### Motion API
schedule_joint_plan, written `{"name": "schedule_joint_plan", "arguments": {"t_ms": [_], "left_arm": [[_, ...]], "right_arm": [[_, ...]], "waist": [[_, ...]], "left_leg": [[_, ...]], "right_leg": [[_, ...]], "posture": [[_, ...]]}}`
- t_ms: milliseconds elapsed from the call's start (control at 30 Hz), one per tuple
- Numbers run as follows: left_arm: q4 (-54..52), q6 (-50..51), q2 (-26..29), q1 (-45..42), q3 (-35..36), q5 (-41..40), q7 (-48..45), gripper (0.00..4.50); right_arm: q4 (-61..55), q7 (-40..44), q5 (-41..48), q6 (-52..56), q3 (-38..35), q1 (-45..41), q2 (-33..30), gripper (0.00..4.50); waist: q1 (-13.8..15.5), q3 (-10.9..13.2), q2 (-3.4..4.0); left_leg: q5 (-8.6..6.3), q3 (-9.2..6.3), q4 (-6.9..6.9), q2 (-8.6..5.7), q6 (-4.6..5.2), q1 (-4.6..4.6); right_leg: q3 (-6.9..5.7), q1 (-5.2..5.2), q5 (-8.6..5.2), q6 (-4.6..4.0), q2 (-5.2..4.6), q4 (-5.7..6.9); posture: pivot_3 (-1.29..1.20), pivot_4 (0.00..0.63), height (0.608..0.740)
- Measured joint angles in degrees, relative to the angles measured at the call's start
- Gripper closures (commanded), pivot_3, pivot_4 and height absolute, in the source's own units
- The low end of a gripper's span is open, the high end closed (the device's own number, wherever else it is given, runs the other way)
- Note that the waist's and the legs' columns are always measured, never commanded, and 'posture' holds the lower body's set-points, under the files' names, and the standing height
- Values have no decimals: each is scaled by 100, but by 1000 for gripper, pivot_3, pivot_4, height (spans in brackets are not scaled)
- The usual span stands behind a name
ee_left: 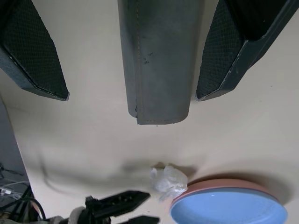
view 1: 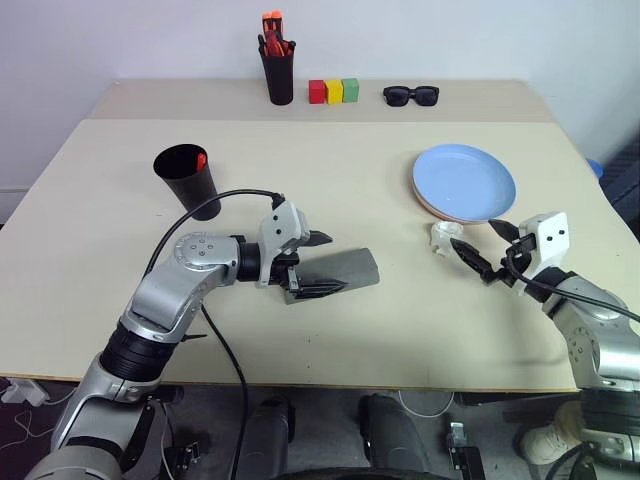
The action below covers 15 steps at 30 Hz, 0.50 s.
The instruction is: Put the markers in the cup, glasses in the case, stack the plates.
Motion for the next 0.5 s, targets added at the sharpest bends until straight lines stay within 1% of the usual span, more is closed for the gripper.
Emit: {"name": "schedule_joint_plan", "arguments": {"t_ms": [133,400,433,500], "left_arm": [[39,0,-12,-9,0,1,-34,0],[-15,35,67,29,27,2,54,0],[-43,46,84,43,62,-1,73,0],[-124,71,123,78,139,-3,103,0]], "right_arm": [[302,139,1,4,105,-187,38,140],[1696,367,-381,-483,636,-864,288,140],[1820,370,-426,-568,667,-952,306,363],[2055,365,-488,-710,684,-1097,339,975]], "waist": [[1,0,-1],[-10,1,-1],[-14,1,-1],[-13,1,-2]], "left_leg": [[0,0,0,0,0,-1],[0,0,-2,0,0,0],[0,0,-2,0,0,1],[0,0,-1,0,0,1]], "right_leg": [[0,0,0,0,0,-1],[0,-1,0,0,0,-1],[0,-1,0,1,0,-1],[0,0,0,1,0,-1]], "posture": [[0,150,740],[0,150,740],[0,150,740],[0,150,740]]}}
